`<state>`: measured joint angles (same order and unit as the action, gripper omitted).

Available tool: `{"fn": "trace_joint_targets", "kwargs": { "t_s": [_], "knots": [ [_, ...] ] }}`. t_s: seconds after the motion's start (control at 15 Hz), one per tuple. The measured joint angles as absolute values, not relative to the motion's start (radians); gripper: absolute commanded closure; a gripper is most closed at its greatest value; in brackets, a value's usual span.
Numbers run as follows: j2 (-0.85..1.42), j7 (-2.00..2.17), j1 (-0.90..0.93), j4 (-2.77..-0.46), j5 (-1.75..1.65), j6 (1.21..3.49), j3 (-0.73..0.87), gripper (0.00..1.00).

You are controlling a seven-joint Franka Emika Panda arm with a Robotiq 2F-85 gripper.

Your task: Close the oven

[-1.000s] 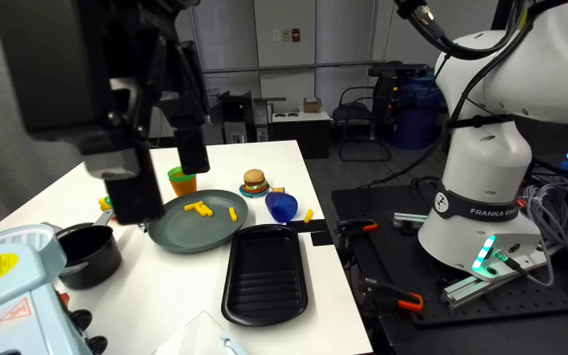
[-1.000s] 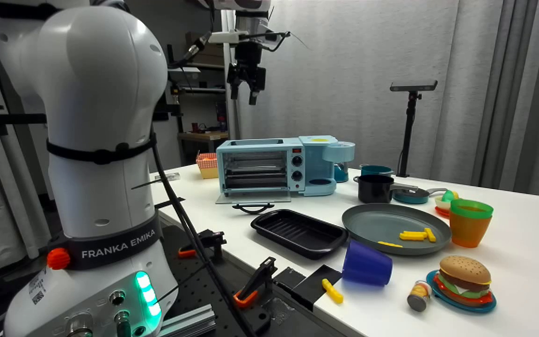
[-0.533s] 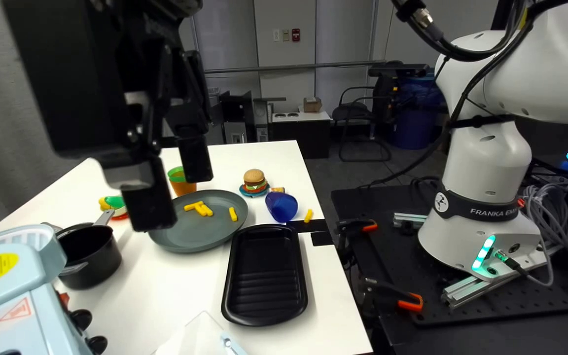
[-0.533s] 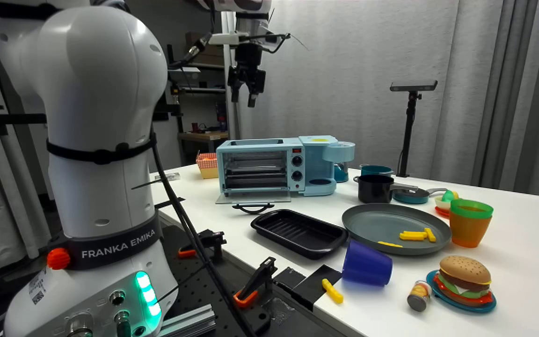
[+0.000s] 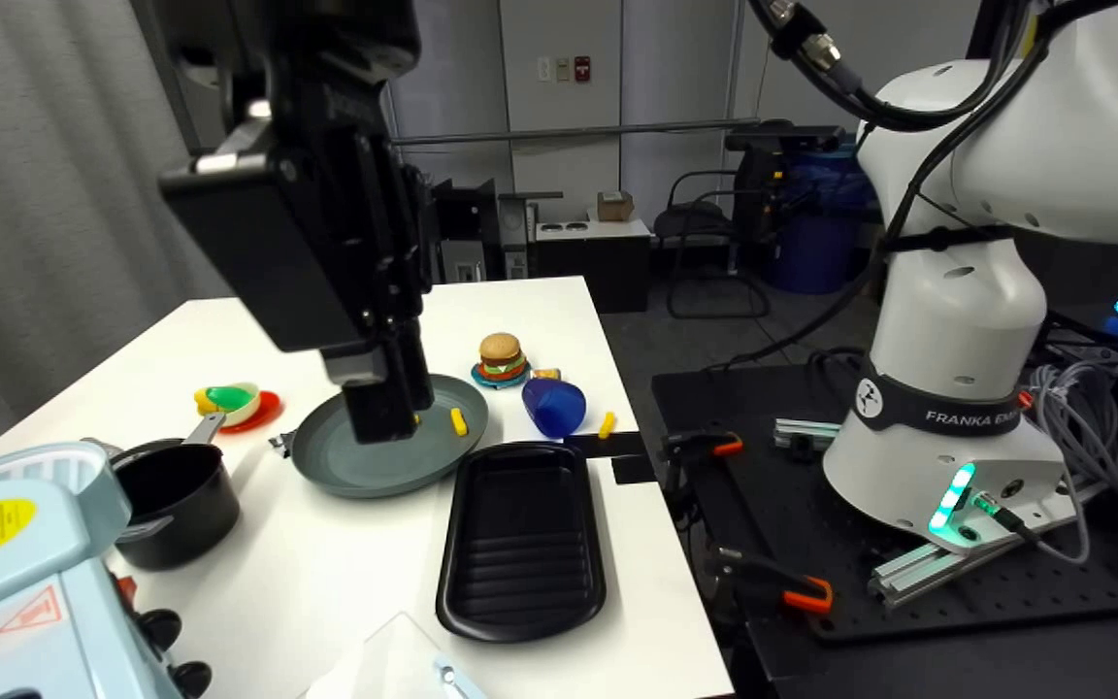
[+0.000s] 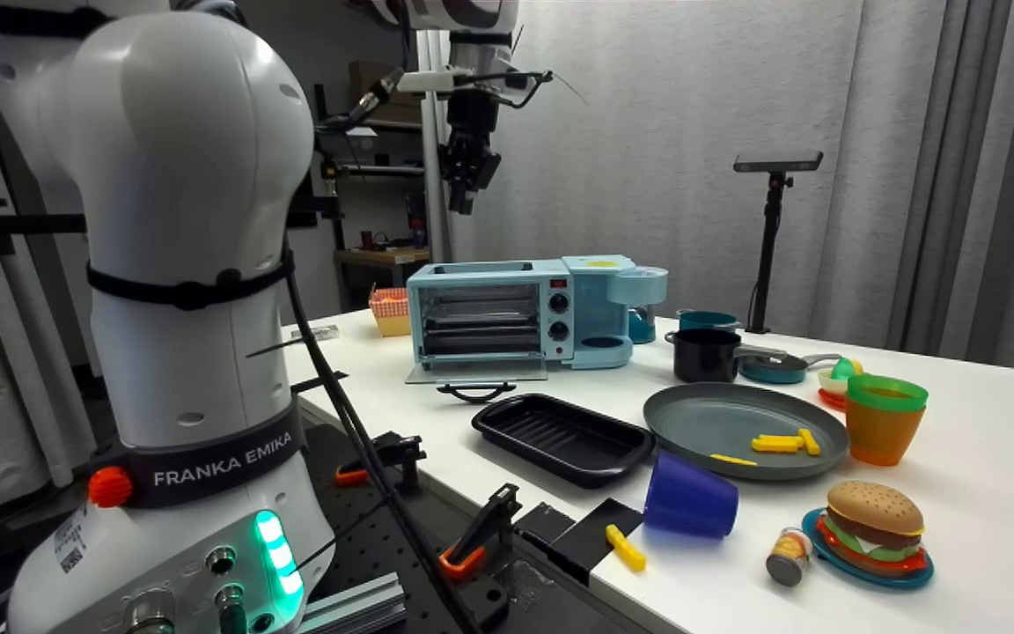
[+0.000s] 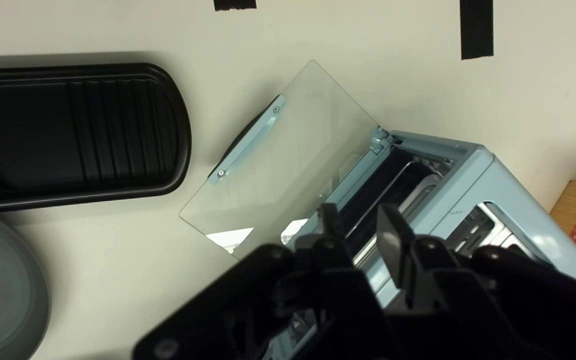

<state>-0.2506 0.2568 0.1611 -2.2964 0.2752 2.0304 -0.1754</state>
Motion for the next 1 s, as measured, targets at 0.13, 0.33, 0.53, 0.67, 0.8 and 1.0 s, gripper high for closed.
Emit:
{"fn": "trace_joint_targets", "kwargs": {
  "t_s": [0.13, 0.33, 0.53, 0.67, 0.8, 1.0],
  "knots": [
    [-0.253, 0.257, 0.155, -2.314, 0.275, 2.046, -0.167, 1.00],
    [-0.254, 0.255, 0.142, -2.344, 0.275, 2.084, -0.151, 1.00],
    [-0.254, 0.254, 0.128, -2.375, 0.276, 2.122, -0.128, 1.00],
    [-0.254, 0.254, 0.116, -2.395, 0.279, 2.146, -0.110, 1.00],
    [-0.253, 0.254, 0.105, -2.416, 0.285, 2.172, -0.091, 1.00],
    [-0.246, 0.254, 0.088, -2.446, 0.291, 2.207, -0.065, 1.00]
  ]
}}
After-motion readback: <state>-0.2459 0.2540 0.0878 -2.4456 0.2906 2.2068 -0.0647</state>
